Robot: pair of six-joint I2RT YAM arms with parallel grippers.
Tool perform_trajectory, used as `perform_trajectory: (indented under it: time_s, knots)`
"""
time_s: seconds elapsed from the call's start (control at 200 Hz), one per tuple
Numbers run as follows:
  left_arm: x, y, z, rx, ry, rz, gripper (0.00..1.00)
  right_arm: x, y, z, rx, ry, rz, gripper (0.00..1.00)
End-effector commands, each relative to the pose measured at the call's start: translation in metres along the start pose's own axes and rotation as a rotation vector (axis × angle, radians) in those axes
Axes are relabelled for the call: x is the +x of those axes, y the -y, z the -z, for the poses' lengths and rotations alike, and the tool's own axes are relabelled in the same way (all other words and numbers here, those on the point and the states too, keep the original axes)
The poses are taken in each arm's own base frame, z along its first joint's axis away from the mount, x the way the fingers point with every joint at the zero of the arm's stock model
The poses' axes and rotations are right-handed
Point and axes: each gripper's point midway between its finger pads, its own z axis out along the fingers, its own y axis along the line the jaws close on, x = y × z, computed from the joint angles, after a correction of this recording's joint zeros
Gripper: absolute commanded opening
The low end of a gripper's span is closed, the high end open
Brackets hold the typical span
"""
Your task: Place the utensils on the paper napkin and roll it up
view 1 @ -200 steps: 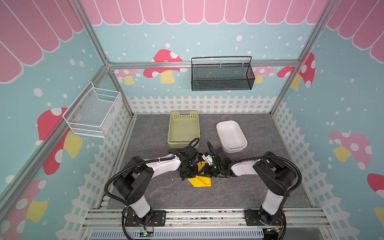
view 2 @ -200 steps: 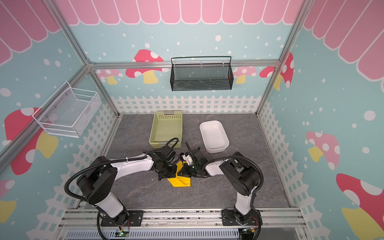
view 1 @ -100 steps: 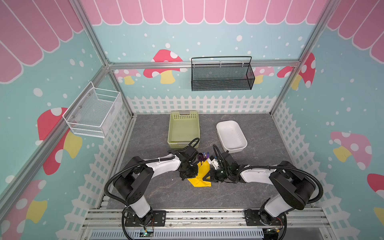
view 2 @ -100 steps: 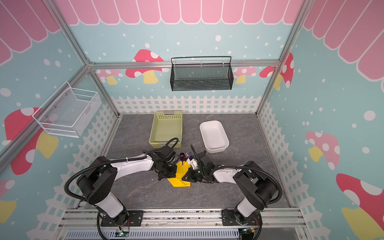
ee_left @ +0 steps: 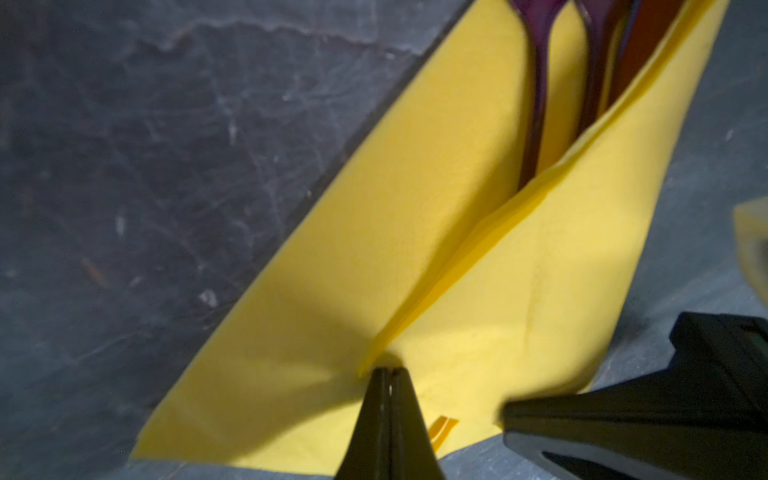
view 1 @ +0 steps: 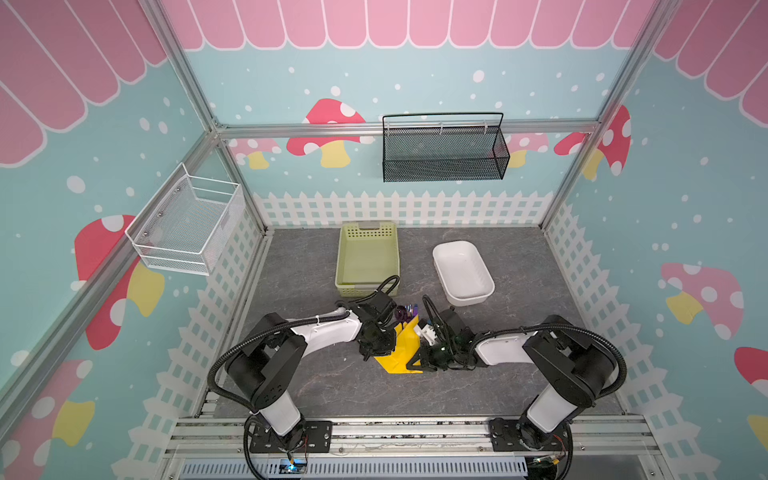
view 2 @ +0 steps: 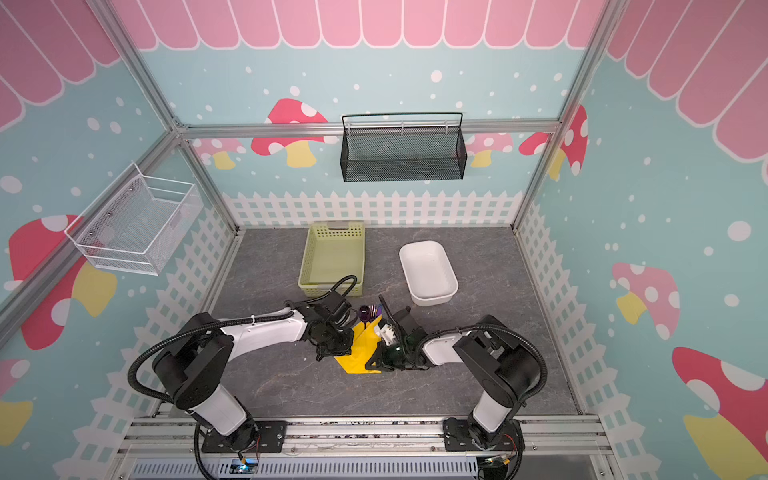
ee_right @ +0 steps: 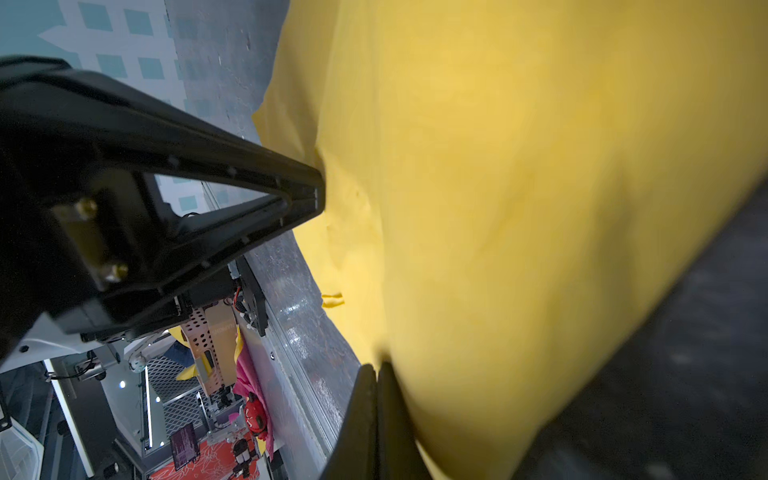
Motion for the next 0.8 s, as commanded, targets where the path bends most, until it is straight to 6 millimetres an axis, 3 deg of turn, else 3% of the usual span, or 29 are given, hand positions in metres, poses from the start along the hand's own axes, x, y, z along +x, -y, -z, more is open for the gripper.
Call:
perform_trajectory:
  time_s: [0.0, 0.225, 0.425, 0.796]
  knots:
    - [-0.010, 0.011, 0.015, 0.026, 0.044, -0.013, 0.04, 0.002, 0.003, -0.004, -0.002, -0.003, 0.004, 0.00]
    - [-0.016, 0.028, 0.025, 0.083, 0.056, -0.022, 0.07, 0.003, 0.005, -0.005, -0.001, -0.007, 0.000, 0.00]
    - [-0.013, 0.039, 0.017, 0.115, 0.018, -0.041, 0.08, 0.002, 0.005, -0.006, 0.000, -0.008, -0.005, 0.00]
    - [0.010, 0.010, -0.020, 0.043, -0.089, -0.031, 0.07, 0.001, 0.001, -0.003, -0.005, 0.001, 0.001, 0.00]
